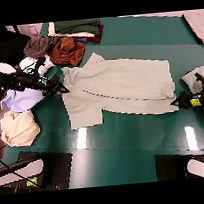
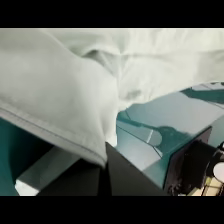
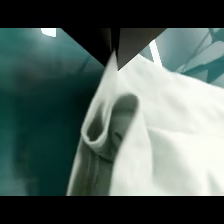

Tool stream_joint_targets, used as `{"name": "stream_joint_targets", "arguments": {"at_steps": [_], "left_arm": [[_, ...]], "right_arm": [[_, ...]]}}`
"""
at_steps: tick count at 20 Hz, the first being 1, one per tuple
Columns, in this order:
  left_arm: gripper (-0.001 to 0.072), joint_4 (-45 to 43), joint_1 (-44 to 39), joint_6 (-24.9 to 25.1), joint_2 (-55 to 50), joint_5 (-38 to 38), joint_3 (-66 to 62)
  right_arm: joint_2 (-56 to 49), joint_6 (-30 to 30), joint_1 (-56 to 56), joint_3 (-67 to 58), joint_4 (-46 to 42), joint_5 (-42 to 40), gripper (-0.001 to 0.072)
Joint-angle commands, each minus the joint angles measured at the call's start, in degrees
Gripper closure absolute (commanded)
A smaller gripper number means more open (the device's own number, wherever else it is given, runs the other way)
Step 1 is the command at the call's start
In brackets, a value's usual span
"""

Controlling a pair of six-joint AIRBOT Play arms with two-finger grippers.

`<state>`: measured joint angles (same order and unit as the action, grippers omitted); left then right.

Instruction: Fold the shirts.

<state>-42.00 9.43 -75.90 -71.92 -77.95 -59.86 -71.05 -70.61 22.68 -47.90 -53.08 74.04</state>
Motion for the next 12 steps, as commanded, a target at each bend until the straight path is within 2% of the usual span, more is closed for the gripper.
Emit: {"name": "stream_joint_targets", "arguments": {"at_steps": [1, 4, 6, 9, 12], "left_arm": [[0.0681, 0.15, 0.02, -1.14, 5.31, -3.58, -1.22], [0.0681, 0.35, 0.02, -6.71, 18.03, -3.04, -3.06], [0.0681, 0.5, 0.02, -10.19, 25.77, -3.06, -5.51], [0.0681, 5.27, 0.02, -12.7, 32.33, -3.45, -14.43], [0.0681, 3.72, 0.02, -14.4, 32.61, -3.89, -29.92]], "right_arm": [[13.94, -6.95, -1.88, 0.0, 0.33, 3.3, 0.069], [28.35, -13.38, -3.52, -2.32, -3.89, 0.76, 0.069], [34.1, -14.47, -3.63, -8.92, -9.92, 2.14, 0.069], [36.87, -14.67, -4.72, -23.63, -16.28, 4.42, 0.069], [34.03, -14.69, -7.96, -39.56, -23.67, 7.02, 0.069]]}}
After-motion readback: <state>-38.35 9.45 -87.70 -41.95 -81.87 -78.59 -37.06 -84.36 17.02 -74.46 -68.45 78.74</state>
